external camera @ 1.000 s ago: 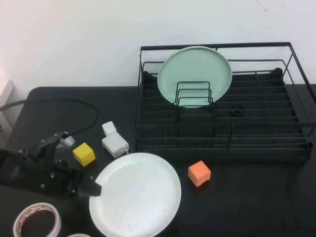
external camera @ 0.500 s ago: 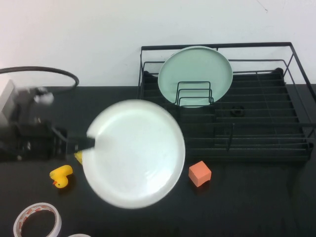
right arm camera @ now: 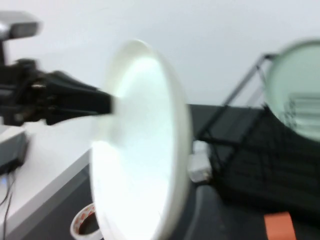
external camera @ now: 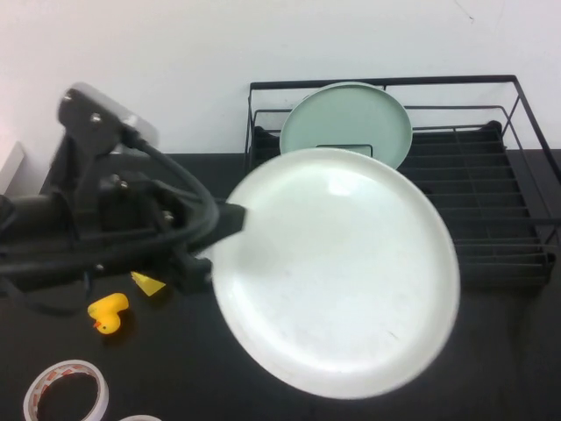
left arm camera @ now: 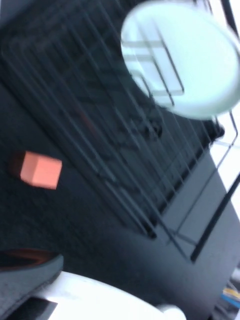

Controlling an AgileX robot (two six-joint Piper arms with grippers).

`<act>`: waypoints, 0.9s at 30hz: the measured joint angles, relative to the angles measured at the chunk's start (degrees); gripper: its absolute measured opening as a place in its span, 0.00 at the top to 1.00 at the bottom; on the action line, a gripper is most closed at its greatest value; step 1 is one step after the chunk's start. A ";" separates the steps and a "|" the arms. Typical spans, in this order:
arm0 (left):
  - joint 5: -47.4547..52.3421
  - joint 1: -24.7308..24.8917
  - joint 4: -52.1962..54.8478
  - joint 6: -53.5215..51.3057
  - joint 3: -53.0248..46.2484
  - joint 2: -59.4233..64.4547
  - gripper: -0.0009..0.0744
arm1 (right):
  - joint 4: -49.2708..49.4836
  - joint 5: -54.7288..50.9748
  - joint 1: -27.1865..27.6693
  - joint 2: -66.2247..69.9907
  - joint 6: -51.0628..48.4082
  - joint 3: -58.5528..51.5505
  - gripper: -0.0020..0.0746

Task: Place plate on rack
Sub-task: Hand over the plate

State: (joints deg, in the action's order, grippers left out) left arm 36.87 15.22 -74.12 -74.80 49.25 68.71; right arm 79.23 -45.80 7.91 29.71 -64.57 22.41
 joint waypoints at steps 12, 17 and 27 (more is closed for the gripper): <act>-8.88 13.39 0.00 1.55 0.00 -0.04 0.98 | 5.43 -15.97 -0.70 23.09 -14.47 10.86 0.25; -11.53 17.01 -0.52 1.55 0.00 -0.04 0.98 | 3.70 -17.18 -3.33 26.94 -15.75 10.99 0.26; -14.75 18.70 -1.17 1.45 0.00 -0.04 0.98 | -6.13 -16.58 -8.77 29.46 -15.88 11.34 0.71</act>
State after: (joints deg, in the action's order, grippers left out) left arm 22.12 33.92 -75.29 -73.36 49.24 68.67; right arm 73.09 -62.39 -0.86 59.16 -80.44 33.75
